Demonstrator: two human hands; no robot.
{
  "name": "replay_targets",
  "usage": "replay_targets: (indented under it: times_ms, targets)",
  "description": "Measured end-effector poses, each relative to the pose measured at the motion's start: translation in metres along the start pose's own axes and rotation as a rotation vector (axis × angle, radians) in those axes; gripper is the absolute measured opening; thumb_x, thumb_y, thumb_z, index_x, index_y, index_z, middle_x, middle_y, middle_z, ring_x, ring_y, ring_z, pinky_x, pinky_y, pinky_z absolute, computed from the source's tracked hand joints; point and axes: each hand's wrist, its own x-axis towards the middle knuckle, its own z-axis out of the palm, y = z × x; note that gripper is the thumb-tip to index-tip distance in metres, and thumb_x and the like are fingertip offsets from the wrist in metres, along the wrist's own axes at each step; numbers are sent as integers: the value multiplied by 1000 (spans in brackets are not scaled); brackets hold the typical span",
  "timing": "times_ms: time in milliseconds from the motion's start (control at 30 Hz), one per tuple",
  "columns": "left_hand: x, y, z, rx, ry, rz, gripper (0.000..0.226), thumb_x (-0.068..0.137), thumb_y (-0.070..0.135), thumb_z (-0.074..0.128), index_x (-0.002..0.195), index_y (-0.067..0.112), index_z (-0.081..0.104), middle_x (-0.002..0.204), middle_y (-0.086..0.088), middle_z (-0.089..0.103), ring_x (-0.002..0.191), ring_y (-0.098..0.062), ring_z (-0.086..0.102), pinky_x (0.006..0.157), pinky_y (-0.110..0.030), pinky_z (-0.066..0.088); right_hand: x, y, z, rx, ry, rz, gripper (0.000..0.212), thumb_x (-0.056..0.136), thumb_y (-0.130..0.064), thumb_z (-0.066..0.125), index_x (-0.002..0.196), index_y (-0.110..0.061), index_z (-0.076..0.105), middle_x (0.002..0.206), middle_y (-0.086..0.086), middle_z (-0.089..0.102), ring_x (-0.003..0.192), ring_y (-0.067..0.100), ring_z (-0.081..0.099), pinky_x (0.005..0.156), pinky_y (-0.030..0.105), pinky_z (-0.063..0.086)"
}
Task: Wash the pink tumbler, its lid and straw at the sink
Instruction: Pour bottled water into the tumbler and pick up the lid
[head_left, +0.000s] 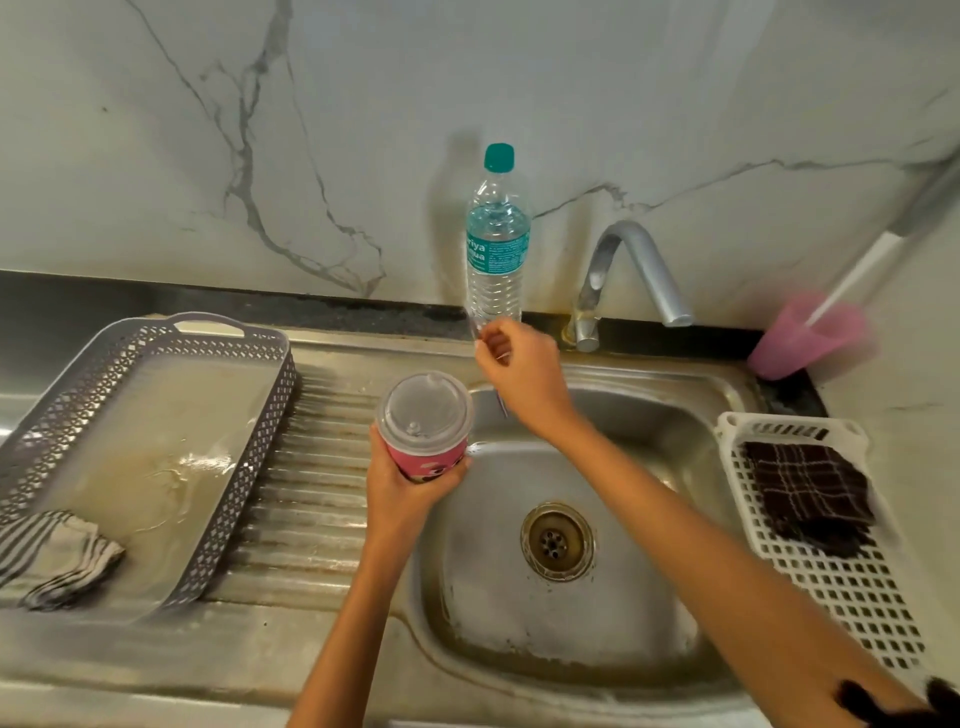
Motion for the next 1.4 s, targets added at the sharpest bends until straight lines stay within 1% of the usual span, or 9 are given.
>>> replay_targets:
  times_ms: [100,200,300,467,633,767,1033,1267,1400]
  targets:
    - [-21,1,14,-4,-35,-13,89,57,13,94,127,36,45,119,9,61,106,2,61,87,-16,51,-30,-20,-54,122,172,-3,9,88,-11,67,97,-10,67,79,-10,63,71,-2,61,71,12,52]
    - [-39,1,27,4,-63,-12,87,54,17,94,122,42,45,120,9,61,107,-1,61,86,-16,50,-51,-40,-91,280,257,20,9,88,-10,67,97,-13,65,84,-4,68,77,8,65,77,22,56]
    - [-53,2,36,11,-92,-2,87,56,10,94,126,34,47,119,8,62,106,-2,62,86,-18,51,-67,-52,-111,381,265,17,9,89,-9,67,98,-10,65,90,8,71,85,21,68,80,34,59]
    - [-67,7,48,23,-145,17,82,58,9,93,121,36,47,113,11,63,103,-5,64,83,-20,52,-83,-58,-121,440,210,-12,10,91,-8,63,101,-7,65,91,5,71,89,23,68,84,44,58]
    - [-74,12,53,3,-159,15,85,50,35,92,123,35,48,112,6,67,103,-14,66,87,-36,56,-92,-65,-126,441,179,-29,9,92,-6,61,101,-9,64,93,3,71,92,21,68,85,41,58]
    - [-76,13,55,5,-149,31,83,52,27,92,122,39,48,111,9,66,102,-13,66,87,-35,56,-94,-65,-129,427,164,-50,10,92,-7,62,100,-12,63,94,3,71,93,20,68,84,39,58]
    - [-74,12,55,-9,-153,18,90,52,32,93,128,40,46,117,10,65,109,-15,64,91,-51,55,-95,-55,-120,356,100,-51,8,91,-8,63,98,-11,66,95,6,71,89,16,68,84,29,57]
    - [-69,11,55,-7,-168,40,87,57,19,95,128,36,46,114,17,65,108,-9,64,90,-32,55,-103,-28,-104,109,-140,-3,18,90,-10,64,107,-13,70,105,-5,67,91,-4,61,84,8,47]
    - [-63,10,51,-8,-161,35,86,58,17,95,125,38,45,113,23,64,107,-5,63,86,-23,52,-112,-9,-103,37,-186,74,38,90,7,51,118,-13,66,110,-3,68,96,-6,60,87,4,44]
